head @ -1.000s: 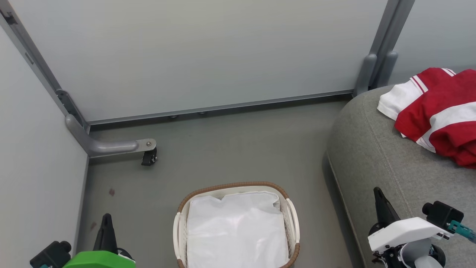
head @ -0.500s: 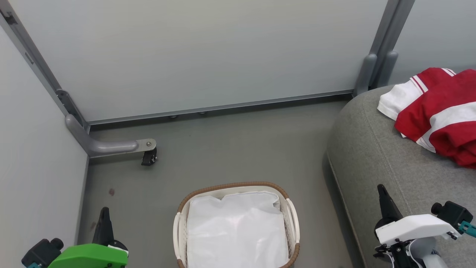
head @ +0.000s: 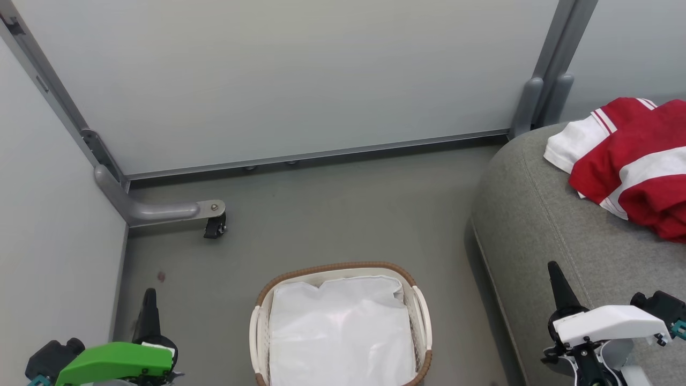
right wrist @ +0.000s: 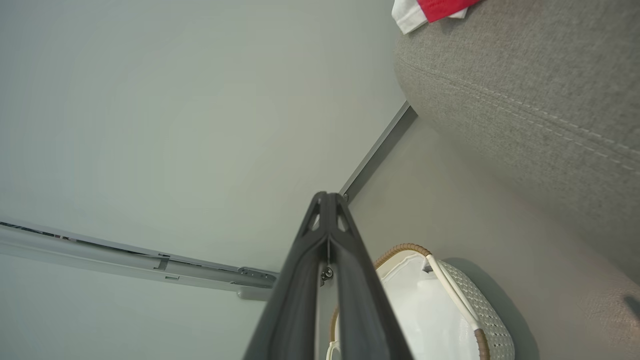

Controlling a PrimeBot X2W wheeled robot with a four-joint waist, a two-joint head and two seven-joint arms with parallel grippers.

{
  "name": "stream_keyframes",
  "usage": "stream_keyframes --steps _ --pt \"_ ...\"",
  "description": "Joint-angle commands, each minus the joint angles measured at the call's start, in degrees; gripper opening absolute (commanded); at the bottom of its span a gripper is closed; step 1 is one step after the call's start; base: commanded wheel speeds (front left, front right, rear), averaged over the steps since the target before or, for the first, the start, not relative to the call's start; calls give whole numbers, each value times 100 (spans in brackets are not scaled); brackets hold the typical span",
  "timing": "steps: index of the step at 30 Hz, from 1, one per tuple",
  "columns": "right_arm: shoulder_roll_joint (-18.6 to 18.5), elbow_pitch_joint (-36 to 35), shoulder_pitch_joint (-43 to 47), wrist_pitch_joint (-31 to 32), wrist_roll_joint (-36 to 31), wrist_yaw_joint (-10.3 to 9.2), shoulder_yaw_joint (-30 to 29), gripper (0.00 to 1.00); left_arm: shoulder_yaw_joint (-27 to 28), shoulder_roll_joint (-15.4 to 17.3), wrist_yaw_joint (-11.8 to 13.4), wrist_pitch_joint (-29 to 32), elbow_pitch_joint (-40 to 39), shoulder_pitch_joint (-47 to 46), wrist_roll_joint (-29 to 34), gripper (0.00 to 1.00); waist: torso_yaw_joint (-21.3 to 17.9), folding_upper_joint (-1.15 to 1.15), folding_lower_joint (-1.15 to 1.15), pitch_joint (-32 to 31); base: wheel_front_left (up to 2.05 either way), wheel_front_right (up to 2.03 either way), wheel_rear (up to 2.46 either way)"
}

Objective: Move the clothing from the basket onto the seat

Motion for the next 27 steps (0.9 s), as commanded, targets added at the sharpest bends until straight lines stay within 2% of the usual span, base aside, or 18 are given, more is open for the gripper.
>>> stream_keyframes --steps 1,27 --pt "-38 -93 -102 50 166 -4 -35 0 38 39 -31 37 -84 -166 -170 0 0 0 0 0 0 0 0" --pt "-48 -284 -117 446 1573 -4 -184 0 130 49 -46 425 -235 -307 -1558 0 0 0 0 0 0 0 0"
